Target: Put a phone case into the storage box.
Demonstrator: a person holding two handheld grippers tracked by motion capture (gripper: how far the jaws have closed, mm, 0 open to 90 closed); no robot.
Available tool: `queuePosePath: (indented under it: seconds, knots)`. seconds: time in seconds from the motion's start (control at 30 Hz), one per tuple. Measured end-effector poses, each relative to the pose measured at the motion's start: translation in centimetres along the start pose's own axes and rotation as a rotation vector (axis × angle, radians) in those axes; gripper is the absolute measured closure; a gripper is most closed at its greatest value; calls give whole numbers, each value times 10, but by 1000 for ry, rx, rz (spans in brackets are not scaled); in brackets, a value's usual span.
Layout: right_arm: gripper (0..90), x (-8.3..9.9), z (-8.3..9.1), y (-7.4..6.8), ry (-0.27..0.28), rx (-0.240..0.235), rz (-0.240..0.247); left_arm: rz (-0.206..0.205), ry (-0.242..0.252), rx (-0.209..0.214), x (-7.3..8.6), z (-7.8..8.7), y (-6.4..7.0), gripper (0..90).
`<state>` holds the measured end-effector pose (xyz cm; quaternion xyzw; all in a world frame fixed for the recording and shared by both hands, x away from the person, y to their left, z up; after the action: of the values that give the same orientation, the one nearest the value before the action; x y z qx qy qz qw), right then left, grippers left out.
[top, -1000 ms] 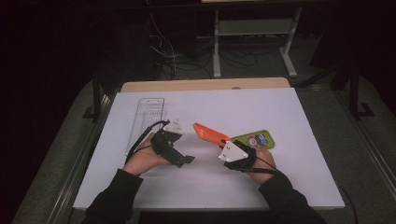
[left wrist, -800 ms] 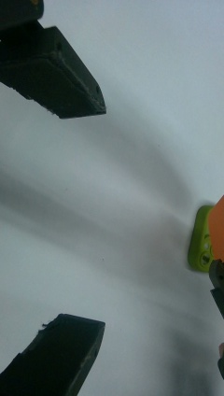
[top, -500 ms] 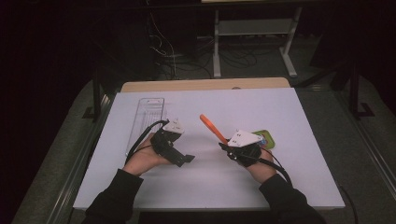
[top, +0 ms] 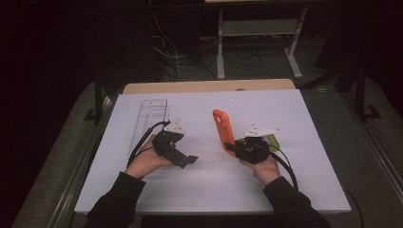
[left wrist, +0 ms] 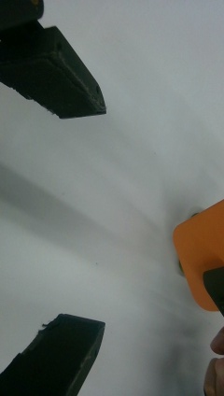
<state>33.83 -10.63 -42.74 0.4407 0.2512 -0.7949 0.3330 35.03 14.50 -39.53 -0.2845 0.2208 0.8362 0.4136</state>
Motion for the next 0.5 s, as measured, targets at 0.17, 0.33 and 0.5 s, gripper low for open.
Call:
queuePosePath:
  seconds: [0.17,0.33,0.5]
  knots:
    - [784,2,-1,1,-7,9,-11,30,41,5,-4,3,-3,0]
    - [784,2,-3,-4,-12,4,-2,66,89,18,-12,6,-4,0]
    - [784,1,-6,-8,-18,5,9,68,129,42,-23,7,-5,0]
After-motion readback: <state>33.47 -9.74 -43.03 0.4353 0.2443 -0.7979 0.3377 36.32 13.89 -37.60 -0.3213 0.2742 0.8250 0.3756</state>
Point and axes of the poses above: each handheld gripper's, and its own axes: z roughly backward along the jaws, x roughly out of its underside, y roughly to its right, the point moved 3 cm from there along -z, roughly forward along the jaws, and after that the axes turned 7 degrees about z, right-handed, at the moved point
